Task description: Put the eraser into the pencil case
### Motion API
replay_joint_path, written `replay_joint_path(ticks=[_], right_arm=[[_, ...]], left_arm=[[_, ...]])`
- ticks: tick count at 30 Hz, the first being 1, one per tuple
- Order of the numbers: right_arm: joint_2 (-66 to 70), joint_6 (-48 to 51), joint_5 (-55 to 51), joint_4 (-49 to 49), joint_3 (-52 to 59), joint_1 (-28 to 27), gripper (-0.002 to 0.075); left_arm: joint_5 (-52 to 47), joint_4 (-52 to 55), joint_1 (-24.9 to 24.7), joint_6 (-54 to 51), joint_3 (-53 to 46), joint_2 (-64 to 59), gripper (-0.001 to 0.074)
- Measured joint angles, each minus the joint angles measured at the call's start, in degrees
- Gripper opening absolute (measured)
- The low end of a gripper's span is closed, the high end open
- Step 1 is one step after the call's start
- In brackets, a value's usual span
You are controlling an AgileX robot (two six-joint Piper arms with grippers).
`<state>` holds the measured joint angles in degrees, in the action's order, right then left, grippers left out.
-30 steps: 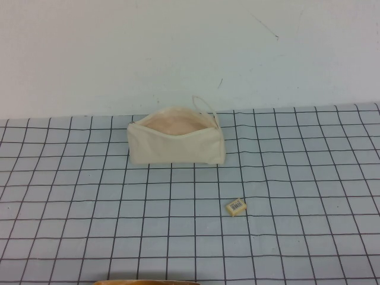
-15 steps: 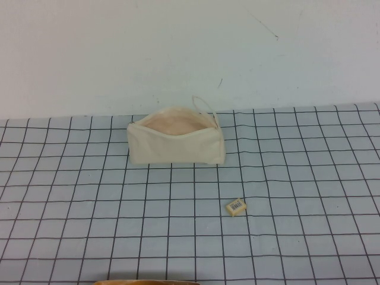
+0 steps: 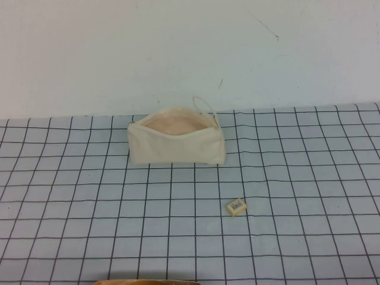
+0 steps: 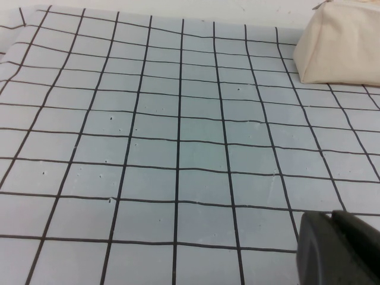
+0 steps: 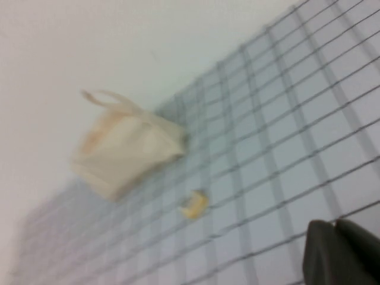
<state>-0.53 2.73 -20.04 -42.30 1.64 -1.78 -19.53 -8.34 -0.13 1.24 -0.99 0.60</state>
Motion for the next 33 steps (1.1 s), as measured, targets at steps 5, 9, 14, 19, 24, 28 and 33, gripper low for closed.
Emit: replay_joint_path(ticks=[5, 9, 14, 19, 24, 28, 33], right_arm=[[0.00, 2.34, 0.79, -8.34, 0.00, 0.00, -0.0001], [0.00, 9.60, 2.97, -9.53, 0.00, 0.00, -0.0001], [0.00, 20.96, 1.81, -9.62, -2.80, 0.00, -0.0001], [6.04, 29.92, -5.88, -2.26, -15.04, 0.00, -0.0001], [21.31, 31.11, -23.78, 15.73, -33.09, 0.00, -0.0001], [34.71, 30.38, -35.63, 24.05, -44.97, 0.00, -0.0001], [50.67, 30.28, -46.61, 27.21, -56.96, 0.00, -0.0001]], left_arm=[[0.00, 0.00, 0.00, 0.00, 0.00, 0.00, -0.0001], [0.00, 0.00, 0.00, 0.00, 0.00, 0.00, -0.0001], [0.00, 0.00, 0.00, 0.00, 0.00, 0.00, -0.0001], [0.00, 0.00, 0.00, 0.00, 0.00, 0.00, -0.0001], [0.00, 0.00, 0.00, 0.00, 0.00, 0.00, -0.0001], [0.00, 0.00, 0.00, 0.00, 0.00, 0.00, -0.0001], [0.00, 0.00, 0.00, 0.00, 0.00, 0.00, -0.0001]])
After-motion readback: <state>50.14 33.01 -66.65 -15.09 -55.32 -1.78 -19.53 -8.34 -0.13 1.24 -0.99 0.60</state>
